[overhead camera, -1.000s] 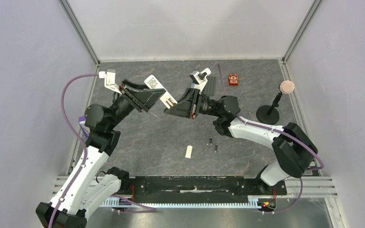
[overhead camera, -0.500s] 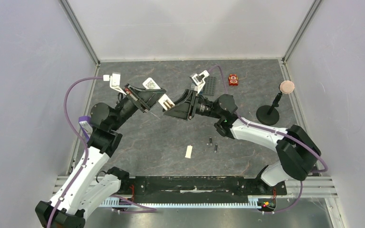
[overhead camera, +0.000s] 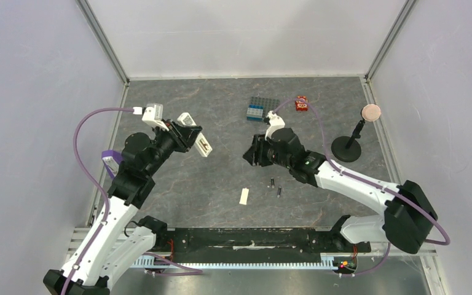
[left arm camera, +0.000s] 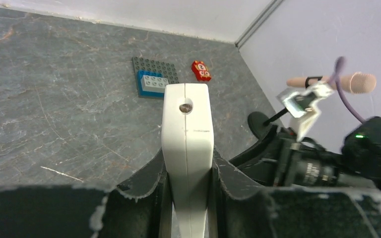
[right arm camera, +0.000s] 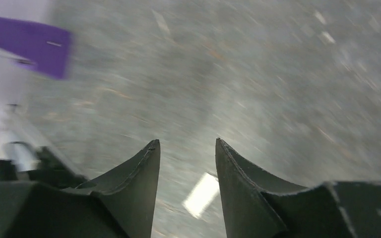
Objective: Load the batteries into the remote control
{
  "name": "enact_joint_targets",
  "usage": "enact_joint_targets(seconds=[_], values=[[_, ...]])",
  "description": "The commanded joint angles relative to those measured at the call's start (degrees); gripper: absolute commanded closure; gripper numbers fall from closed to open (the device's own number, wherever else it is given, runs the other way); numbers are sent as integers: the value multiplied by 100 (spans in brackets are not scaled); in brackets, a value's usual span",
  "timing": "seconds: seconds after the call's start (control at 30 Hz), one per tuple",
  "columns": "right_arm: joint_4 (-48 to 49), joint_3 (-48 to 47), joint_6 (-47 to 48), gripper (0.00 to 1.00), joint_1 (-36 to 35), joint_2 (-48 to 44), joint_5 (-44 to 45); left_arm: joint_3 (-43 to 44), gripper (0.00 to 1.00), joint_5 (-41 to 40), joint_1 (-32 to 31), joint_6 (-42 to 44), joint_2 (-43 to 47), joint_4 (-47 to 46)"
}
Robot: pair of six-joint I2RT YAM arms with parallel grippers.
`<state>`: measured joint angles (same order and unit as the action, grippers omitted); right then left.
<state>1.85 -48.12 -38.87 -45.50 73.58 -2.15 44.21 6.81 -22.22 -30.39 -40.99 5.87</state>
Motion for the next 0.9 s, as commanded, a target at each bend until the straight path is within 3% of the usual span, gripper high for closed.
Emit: enact_joint_targets(seconds=[0.0, 0.47, 0.87], values=[[-1506, 358, 360, 54, 6, 278, 1288, -85, 98, 677, 1, 666, -41, -286], [-2099, 700, -29, 60, 6, 730, 1962, -209, 98, 809, -2, 730, -181, -361], [-1854, 514, 166, 64, -3, 1081, 1634, -237, 98, 754, 6, 754, -174, -297]])
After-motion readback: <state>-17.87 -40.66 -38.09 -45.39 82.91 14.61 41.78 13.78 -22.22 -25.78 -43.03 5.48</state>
